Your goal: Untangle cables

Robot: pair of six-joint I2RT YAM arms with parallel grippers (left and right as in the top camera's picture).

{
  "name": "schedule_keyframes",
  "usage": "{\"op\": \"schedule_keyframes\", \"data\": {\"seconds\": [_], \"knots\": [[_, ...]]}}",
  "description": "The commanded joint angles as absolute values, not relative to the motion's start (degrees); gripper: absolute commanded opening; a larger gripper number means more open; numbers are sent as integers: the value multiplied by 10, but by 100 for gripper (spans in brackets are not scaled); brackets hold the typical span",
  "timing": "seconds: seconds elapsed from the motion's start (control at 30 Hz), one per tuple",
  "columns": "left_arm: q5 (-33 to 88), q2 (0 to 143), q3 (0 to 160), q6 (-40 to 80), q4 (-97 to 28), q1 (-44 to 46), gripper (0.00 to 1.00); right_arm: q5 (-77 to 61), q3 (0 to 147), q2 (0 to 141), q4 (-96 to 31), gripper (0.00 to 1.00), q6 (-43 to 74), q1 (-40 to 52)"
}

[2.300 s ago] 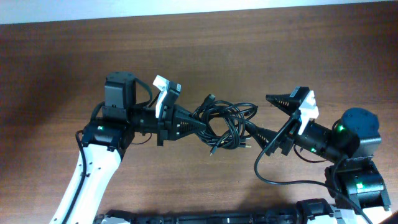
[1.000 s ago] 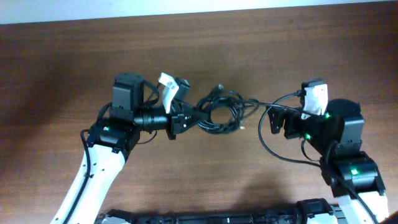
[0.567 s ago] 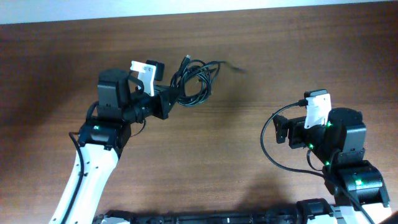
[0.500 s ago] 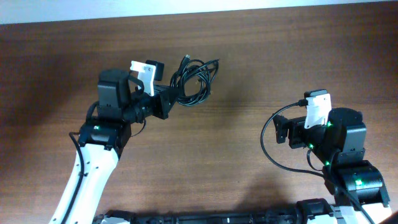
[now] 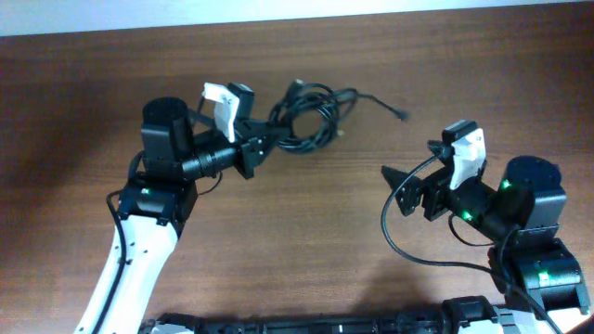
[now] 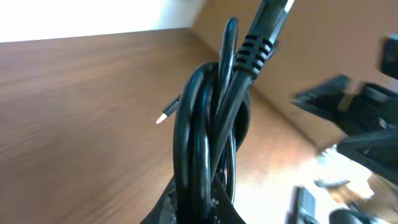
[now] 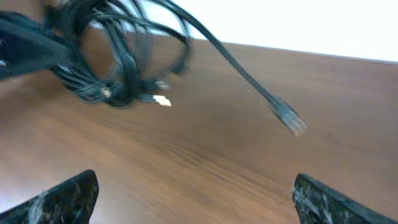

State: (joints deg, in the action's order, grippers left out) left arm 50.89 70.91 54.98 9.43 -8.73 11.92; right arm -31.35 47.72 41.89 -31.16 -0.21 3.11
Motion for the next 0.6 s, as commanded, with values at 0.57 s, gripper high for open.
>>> {"op": "schedule_keyframes", "data": {"seconds": [0.57], "knots": [[385,692,590,-176,-216,299,0,-416,488,415,-311,98,-18,29]]}}
